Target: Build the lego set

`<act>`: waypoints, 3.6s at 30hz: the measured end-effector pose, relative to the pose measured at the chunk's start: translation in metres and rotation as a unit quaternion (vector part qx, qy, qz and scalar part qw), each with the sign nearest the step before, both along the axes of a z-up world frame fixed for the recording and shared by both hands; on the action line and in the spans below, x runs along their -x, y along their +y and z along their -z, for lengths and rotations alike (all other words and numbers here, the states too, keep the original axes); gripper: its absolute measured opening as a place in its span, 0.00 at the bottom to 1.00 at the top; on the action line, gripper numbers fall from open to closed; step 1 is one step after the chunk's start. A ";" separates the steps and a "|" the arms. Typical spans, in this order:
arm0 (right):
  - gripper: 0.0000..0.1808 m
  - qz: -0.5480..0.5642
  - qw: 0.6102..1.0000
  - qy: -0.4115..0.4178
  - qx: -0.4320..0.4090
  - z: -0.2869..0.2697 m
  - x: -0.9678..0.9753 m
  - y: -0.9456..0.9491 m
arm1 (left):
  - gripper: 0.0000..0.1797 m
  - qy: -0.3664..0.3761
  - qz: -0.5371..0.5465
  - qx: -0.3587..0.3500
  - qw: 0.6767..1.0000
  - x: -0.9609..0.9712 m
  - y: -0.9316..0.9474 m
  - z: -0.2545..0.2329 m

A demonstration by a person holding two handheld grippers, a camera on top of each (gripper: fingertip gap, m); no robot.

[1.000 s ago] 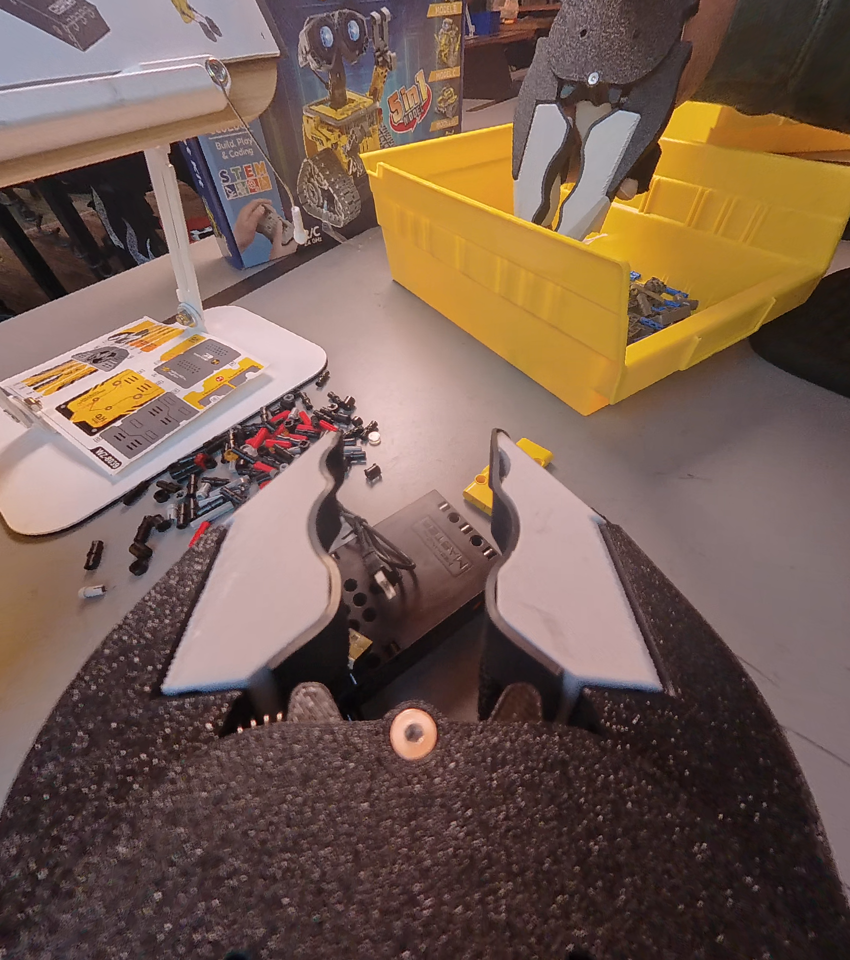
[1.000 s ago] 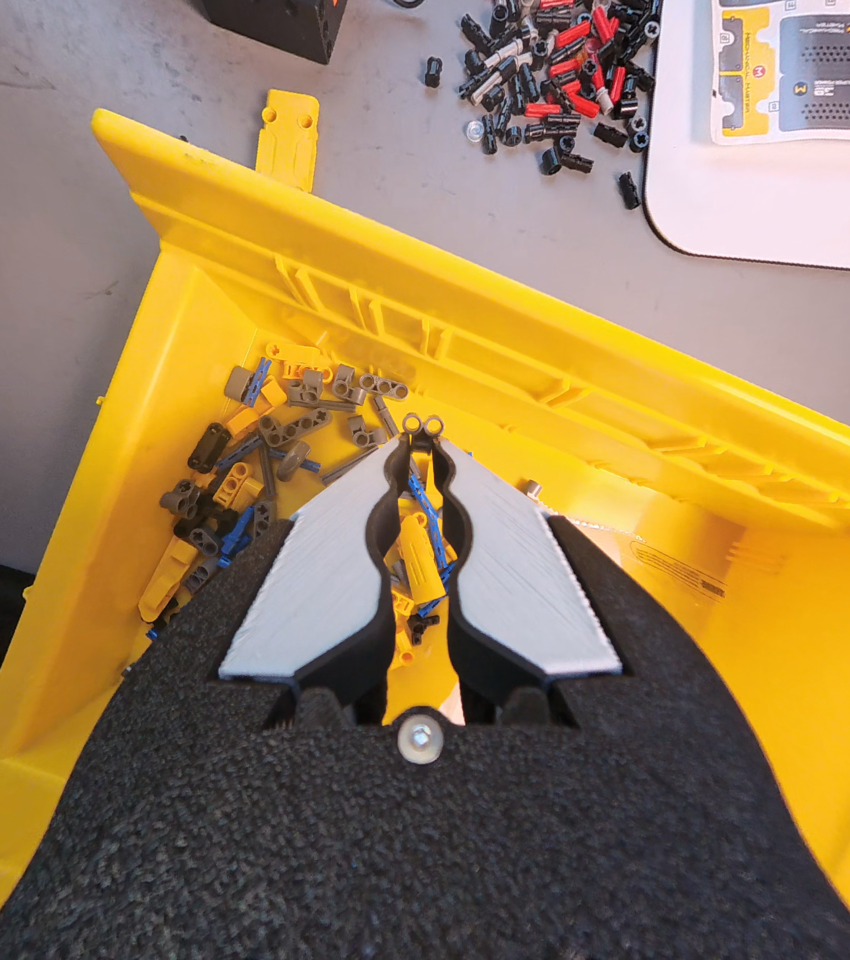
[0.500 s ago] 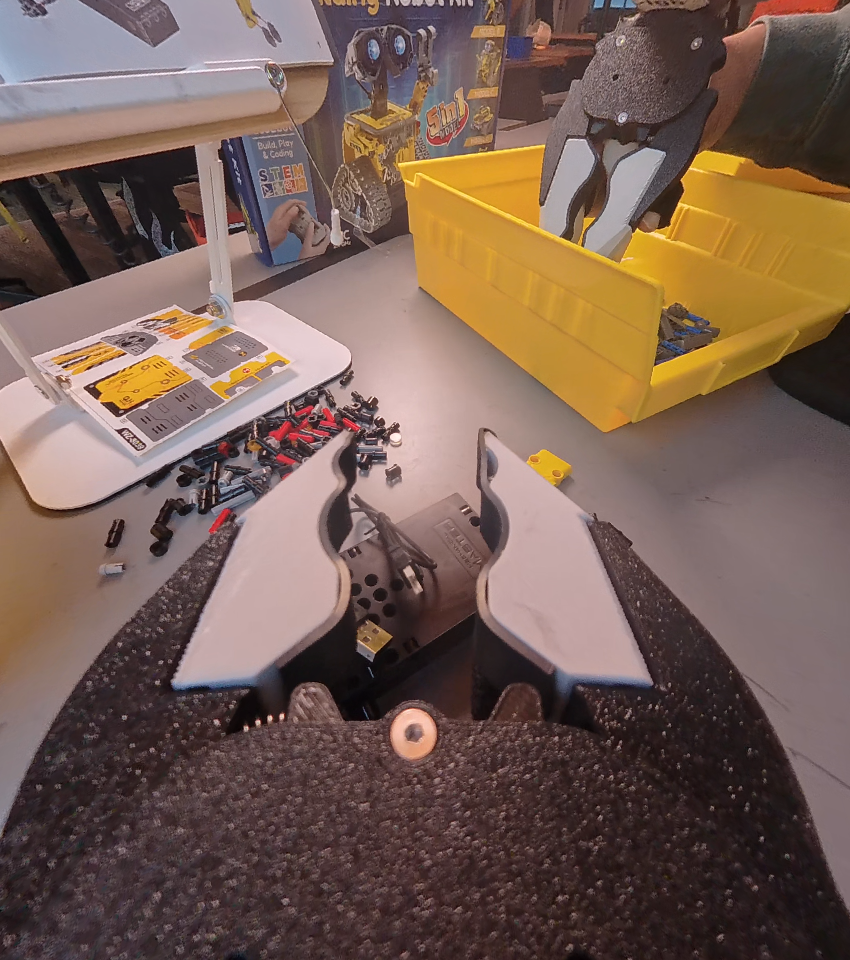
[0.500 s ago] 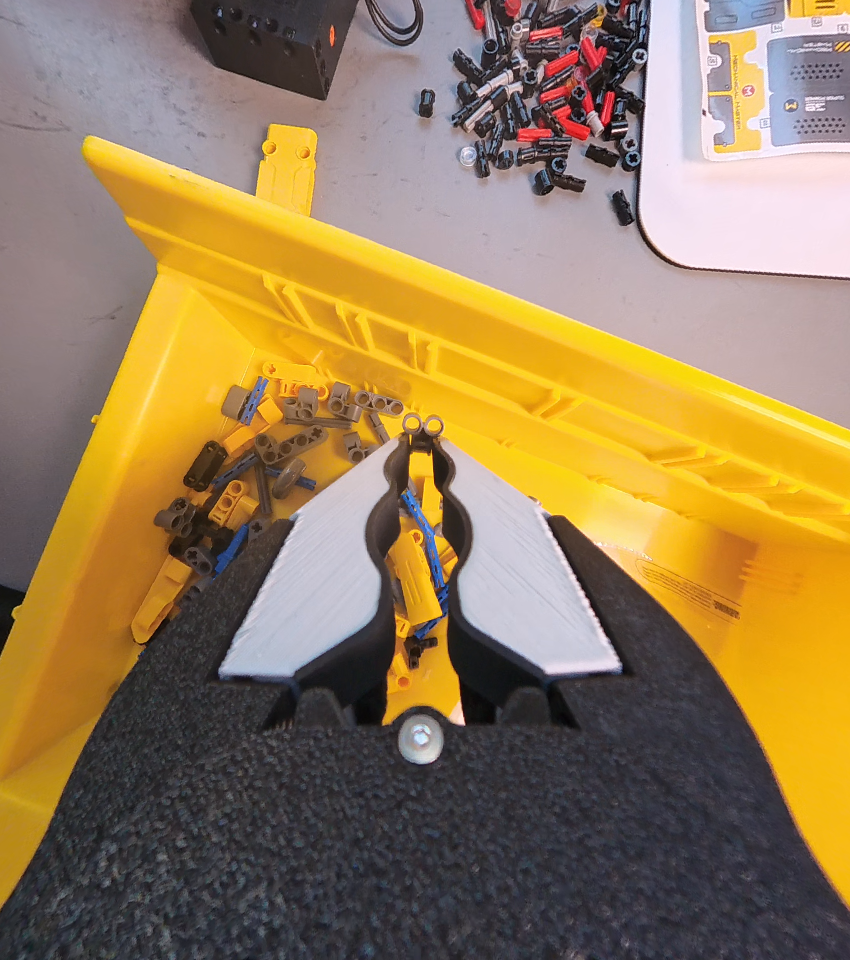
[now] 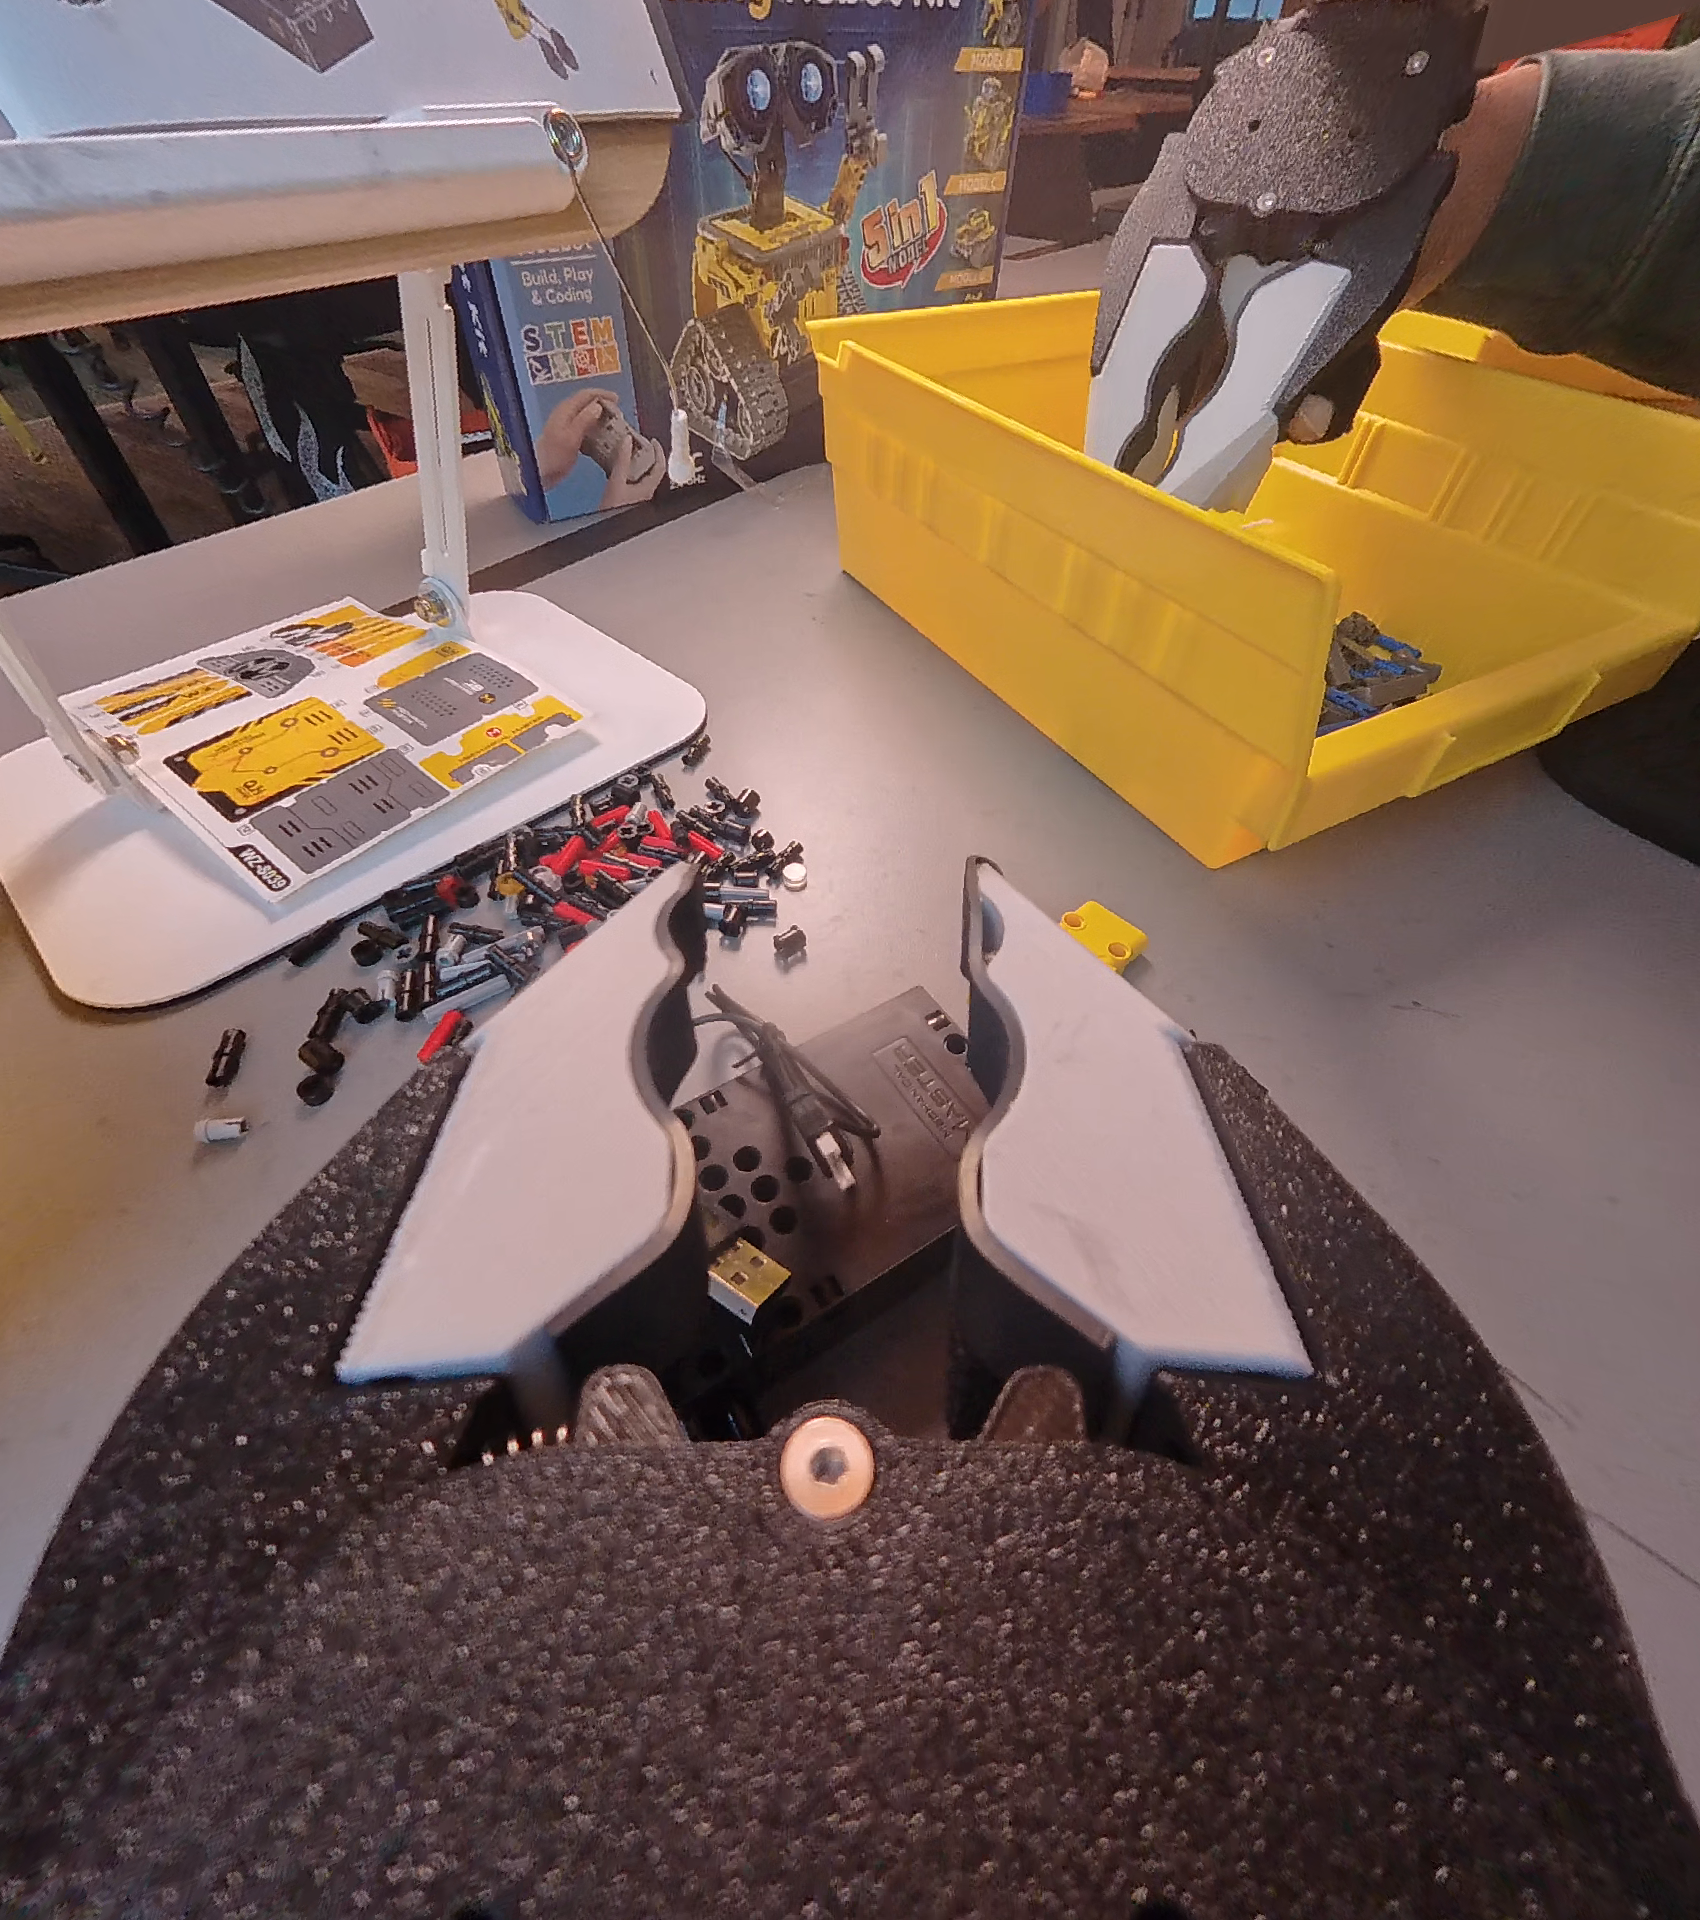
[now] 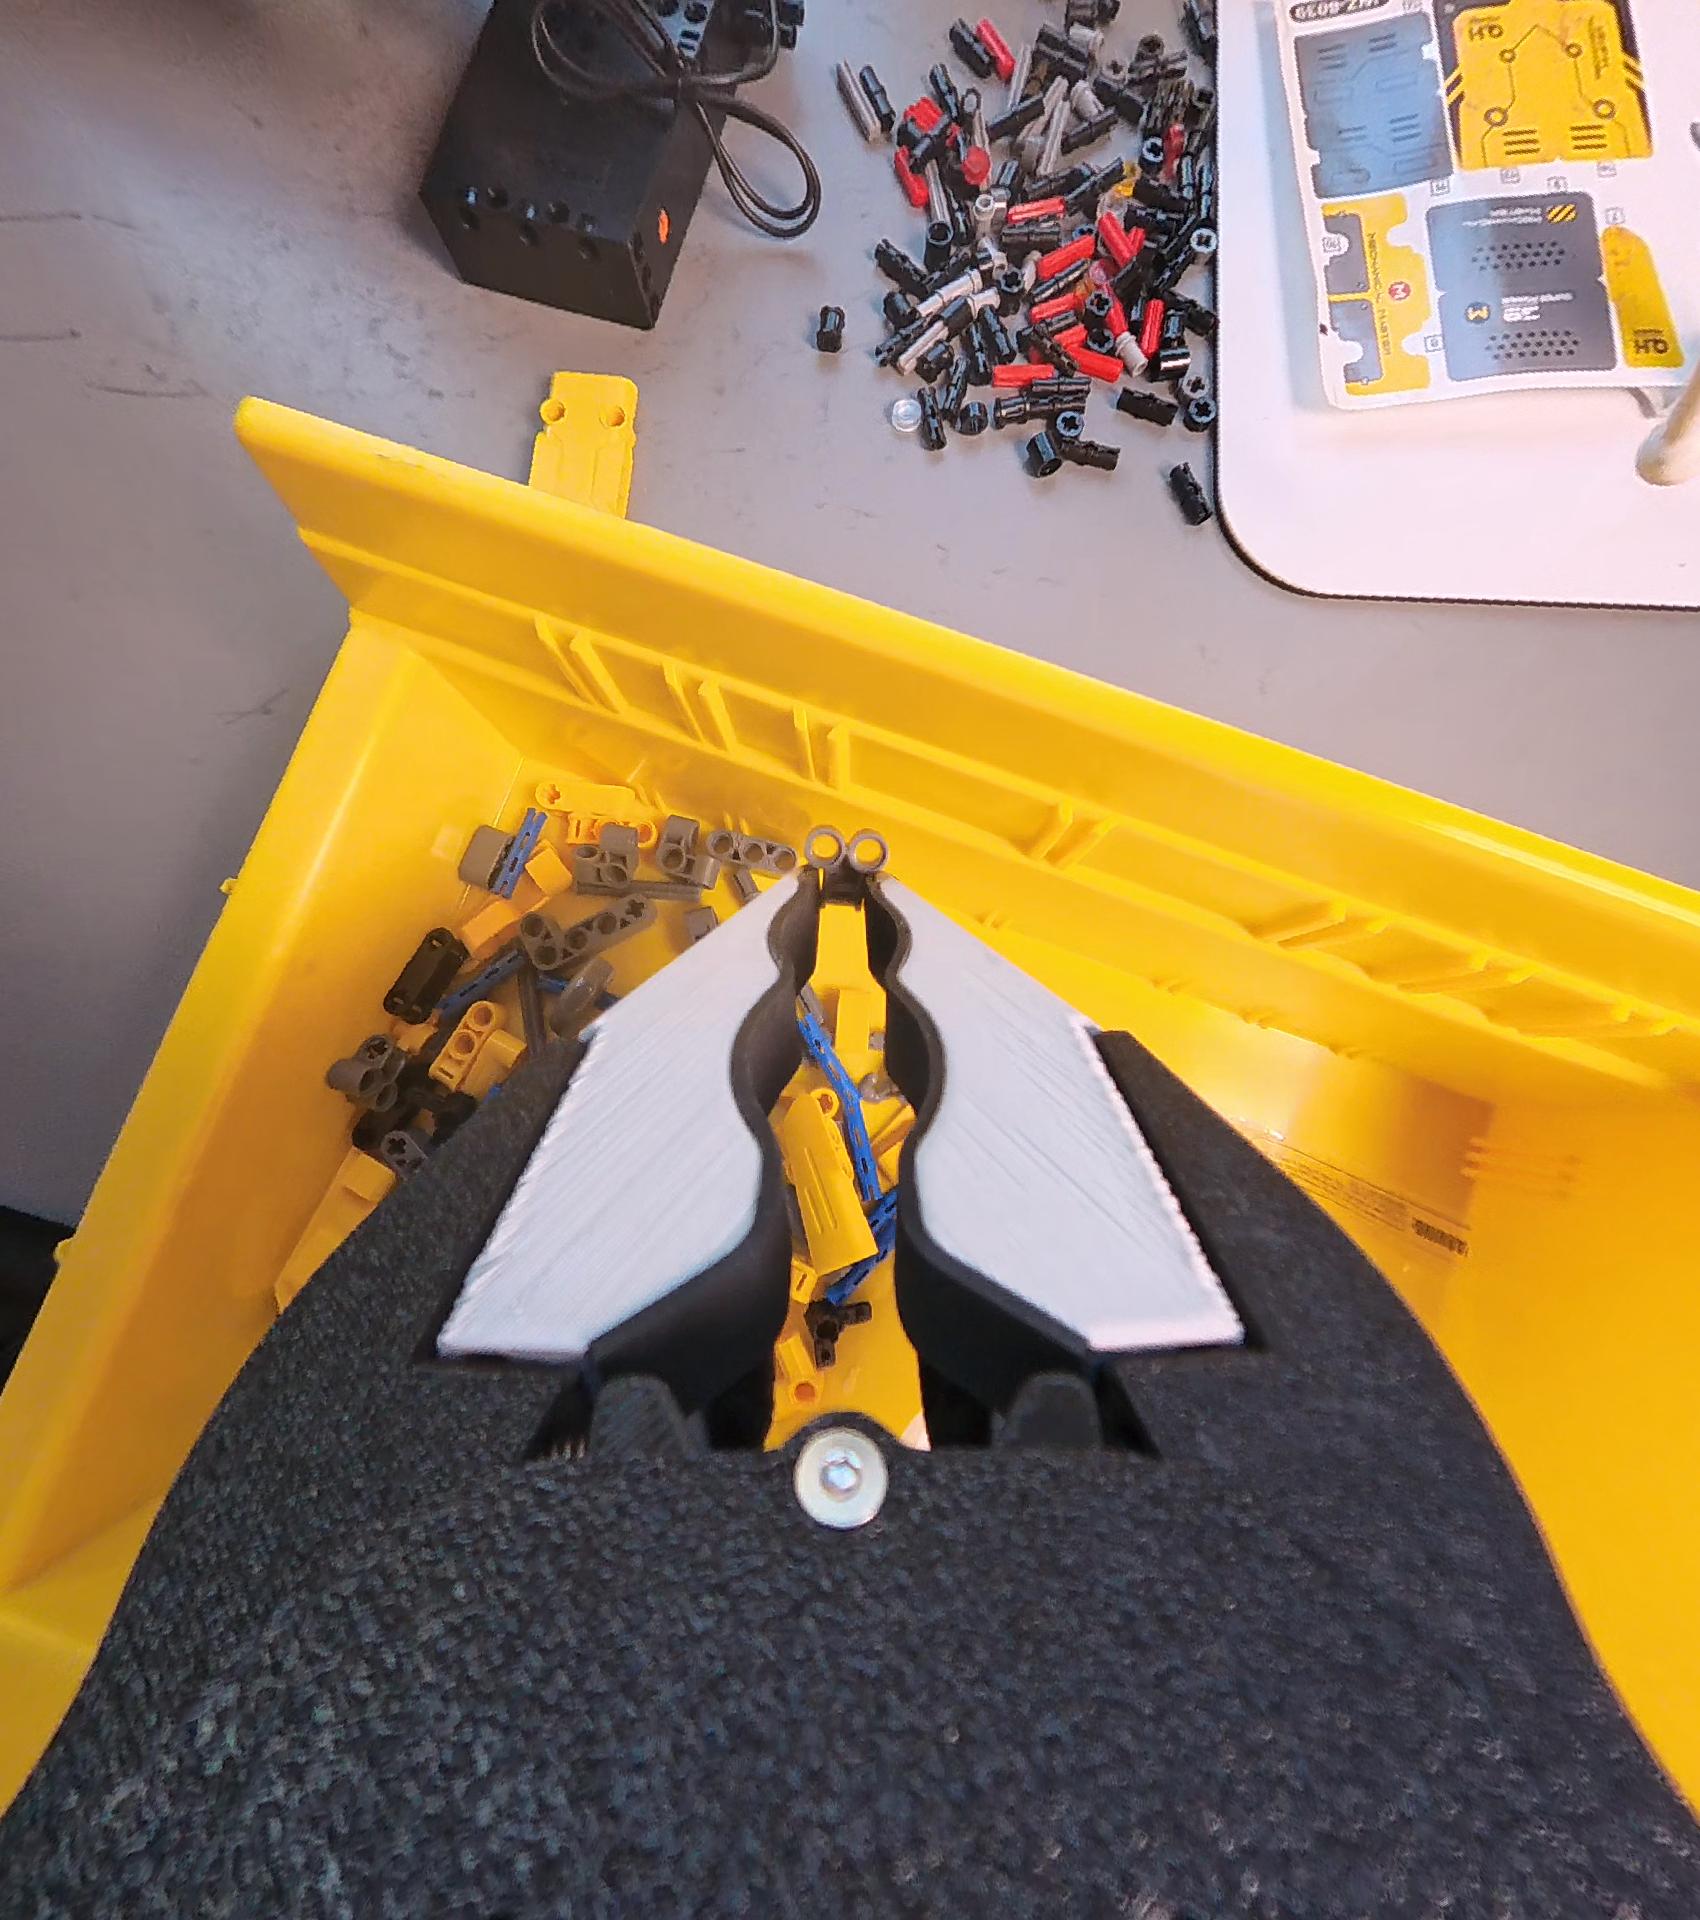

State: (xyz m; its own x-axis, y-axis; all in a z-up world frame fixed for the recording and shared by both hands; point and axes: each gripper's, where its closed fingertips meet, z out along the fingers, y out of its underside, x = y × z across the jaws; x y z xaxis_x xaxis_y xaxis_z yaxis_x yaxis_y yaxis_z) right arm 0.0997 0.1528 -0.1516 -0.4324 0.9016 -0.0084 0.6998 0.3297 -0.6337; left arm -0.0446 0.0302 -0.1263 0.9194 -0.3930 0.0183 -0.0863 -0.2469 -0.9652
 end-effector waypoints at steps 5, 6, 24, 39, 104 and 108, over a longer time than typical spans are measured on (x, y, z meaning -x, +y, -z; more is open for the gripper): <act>0.03 -0.010 0.999 0.040 0.008 -0.014 0.003 -0.004 | 0.28 0.002 0.001 0.000 1.000 0.000 0.000 0.000; 0.04 -0.013 0.999 0.049 0.009 -0.018 0.003 -0.005 | 0.28 0.003 0.001 0.001 1.000 -0.001 0.000 0.000; 0.09 0.022 0.993 -0.024 -0.111 0.008 -0.018 0.025 | 0.30 0.021 0.002 0.004 1.000 -0.003 0.000 0.003; 0.07 -0.099 0.982 -0.117 -0.114 0.050 -0.020 -0.026 | 0.30 0.022 -0.001 0.003 1.000 -0.002 -0.001 0.004; 0.07 -0.036 0.988 -0.117 -0.089 0.052 -0.004 -0.046 | 0.05 0.021 -0.058 0.203 0.977 0.103 -0.076 0.052; 0.07 -0.025 0.990 -0.100 -0.095 0.035 -0.009 -0.039 | 0.05 0.037 -0.033 0.256 0.965 0.101 -0.082 0.068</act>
